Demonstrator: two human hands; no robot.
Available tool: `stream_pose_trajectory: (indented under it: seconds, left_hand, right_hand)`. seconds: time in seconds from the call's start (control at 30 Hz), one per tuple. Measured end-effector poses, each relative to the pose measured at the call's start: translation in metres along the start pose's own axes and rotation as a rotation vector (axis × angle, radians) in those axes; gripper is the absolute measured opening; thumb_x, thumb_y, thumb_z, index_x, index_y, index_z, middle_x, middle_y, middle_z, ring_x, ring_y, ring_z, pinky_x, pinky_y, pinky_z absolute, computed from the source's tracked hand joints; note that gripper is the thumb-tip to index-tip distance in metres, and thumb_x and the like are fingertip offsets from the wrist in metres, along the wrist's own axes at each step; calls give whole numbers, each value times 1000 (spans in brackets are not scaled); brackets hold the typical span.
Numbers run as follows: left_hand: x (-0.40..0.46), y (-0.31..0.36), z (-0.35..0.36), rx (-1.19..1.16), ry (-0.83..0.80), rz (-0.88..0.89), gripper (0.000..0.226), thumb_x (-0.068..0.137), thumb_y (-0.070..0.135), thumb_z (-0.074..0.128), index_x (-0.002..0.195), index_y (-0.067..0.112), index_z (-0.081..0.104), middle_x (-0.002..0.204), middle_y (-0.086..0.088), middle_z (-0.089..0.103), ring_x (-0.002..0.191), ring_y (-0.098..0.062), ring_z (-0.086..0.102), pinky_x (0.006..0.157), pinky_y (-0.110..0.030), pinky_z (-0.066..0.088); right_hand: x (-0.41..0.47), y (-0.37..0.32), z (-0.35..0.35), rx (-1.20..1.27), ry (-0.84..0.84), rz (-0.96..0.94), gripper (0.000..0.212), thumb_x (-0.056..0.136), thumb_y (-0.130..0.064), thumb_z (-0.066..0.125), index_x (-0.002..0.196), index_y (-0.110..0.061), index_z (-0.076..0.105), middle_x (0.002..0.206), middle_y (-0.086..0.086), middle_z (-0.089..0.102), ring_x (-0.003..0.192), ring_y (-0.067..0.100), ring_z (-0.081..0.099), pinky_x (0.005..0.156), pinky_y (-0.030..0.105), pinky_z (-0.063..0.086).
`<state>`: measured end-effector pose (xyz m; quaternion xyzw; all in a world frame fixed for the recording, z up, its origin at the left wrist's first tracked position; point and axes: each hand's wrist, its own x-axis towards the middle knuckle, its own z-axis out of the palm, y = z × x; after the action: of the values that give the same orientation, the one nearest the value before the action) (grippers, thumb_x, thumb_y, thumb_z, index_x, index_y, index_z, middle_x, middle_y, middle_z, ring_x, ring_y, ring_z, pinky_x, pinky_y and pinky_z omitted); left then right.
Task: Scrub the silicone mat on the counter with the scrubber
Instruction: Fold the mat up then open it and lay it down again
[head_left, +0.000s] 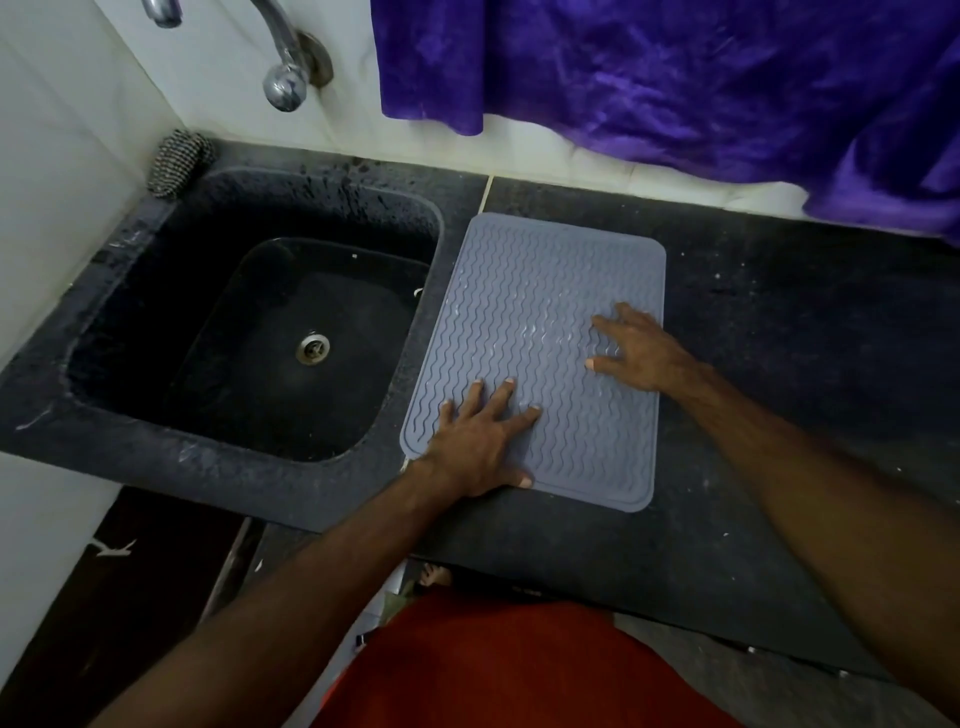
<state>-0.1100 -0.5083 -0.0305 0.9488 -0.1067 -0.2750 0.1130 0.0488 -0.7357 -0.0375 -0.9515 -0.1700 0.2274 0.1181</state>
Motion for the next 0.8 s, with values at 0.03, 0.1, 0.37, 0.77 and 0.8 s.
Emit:
stream_pose_trajectory:
  seconds: [0.03,0.1,0.37,0.77,0.8]
  left_hand:
    - [0,0,1,4,2,2,98,80,63,63,153,43,1,161,3,-23,146,-34,-22,116,-63,-2]
    - [0,0,1,6,10,10,98,80,63,63,153,43,1,160,3,-23,145,-34,-22,116,-63,-3]
    - [1,3,3,17,13,20,97,81,62,63,153,44,1,160,2,-23,145,-36,-22,115,-62,-6]
    - [2,3,7,28,12,36,98,81,61,64,153,45,0,160,2,-25,144,-37,-24,114,-62,-7]
    - [2,3,8,27,11,36,98,81,61,64,153,45,0,160,2,-25,144,-37,-24,113,-63,-7]
  right_hand:
    - [0,0,0,-1,1,-3,74,89,-49,55,149,-25,21,159,7,1,145,31,2,116,46,10]
    - [0,1,0,3,-2,-7,74,89,-49,56,149,-25,22,159,7,1,145,32,2,116,46,10]
    - [1,6,2,13,-10,-3,74,88,-50,56,149,-27,21,159,6,0,145,31,0,116,47,9]
    - [0,10,2,27,-23,2,74,88,-50,56,149,-27,20,160,5,-2,145,30,-1,118,48,8]
    - [0,10,3,30,-23,2,74,88,-51,56,149,-27,20,160,5,-2,145,30,-1,118,48,9]
